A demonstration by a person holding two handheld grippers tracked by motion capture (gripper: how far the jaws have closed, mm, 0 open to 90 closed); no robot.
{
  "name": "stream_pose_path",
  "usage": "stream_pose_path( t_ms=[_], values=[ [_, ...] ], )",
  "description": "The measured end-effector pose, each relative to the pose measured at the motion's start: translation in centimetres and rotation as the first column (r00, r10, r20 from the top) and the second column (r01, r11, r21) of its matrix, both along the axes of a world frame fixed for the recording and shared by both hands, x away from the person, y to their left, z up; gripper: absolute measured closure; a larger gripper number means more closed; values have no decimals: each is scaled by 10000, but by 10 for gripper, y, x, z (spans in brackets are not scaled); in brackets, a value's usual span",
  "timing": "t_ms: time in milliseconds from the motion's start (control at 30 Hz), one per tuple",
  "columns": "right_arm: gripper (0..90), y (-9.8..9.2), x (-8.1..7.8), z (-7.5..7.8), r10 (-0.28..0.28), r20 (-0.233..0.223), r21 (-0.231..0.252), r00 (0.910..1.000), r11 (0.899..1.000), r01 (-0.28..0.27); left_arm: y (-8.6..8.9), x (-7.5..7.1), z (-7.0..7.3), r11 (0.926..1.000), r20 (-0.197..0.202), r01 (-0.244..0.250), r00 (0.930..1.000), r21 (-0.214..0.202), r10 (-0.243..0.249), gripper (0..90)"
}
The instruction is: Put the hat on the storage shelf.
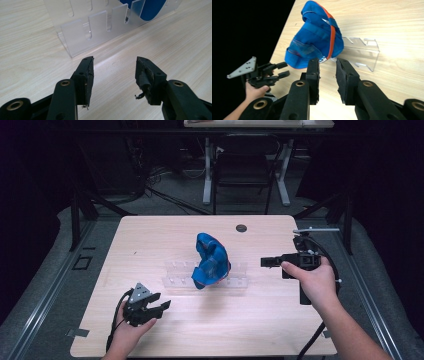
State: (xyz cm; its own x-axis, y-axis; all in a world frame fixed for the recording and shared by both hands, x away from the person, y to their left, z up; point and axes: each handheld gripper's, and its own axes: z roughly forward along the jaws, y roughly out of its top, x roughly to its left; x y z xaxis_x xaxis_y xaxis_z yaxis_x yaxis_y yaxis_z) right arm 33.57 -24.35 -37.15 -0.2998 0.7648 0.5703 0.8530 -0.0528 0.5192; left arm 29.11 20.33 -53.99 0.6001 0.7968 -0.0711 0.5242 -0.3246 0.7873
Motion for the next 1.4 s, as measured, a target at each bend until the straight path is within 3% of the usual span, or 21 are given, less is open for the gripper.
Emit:
stream_pose_path(
  t_ms=[367,500,667,833,867,967,1067,1400],
  values=[
    [645,-1,-9,-4,-103,325,-1244,9994,9921,143,15,-2,-11,9992,-165,-376,9992,-107,374,498],
    [625,-2,-13,-9,-240,407,-1090,9989,9936,283,16,-2,-12,9987,-195,-459,9988,-207,455,499],
    [615,-2,-16,-17,-219,456,-1398,9987,9898,281,17,-2,-15,9984,-259,-519,9983,-236,513,499],
    [613,-4,-22,-24,-331,503,-1074,9982,9935,384,19,-2,-16,9983,-336,-539,9980,-235,531,499],
    [611,-5,-26,-27,-347,649,-1265,9973,9911,427,19,-2,-16,9983,-367,-539,9979,-234,530,499],
    [610,-7,-29,-30,-415,680,-1177,9968,9918,493,19,-2,-16,9983,-378,-541,9979,-238,531,499],
    [595,-6,-34,-42,-507,928,-1753,9944,9823,665,19,-2,-17,9979,-362,-590,9977,-256,580,499],
    [496,-10,-44,-69,-542,911,-1000,9944,9930,633,20,-1,-19,9979,-515,-629,9967,-160,620,489]
  ],
)
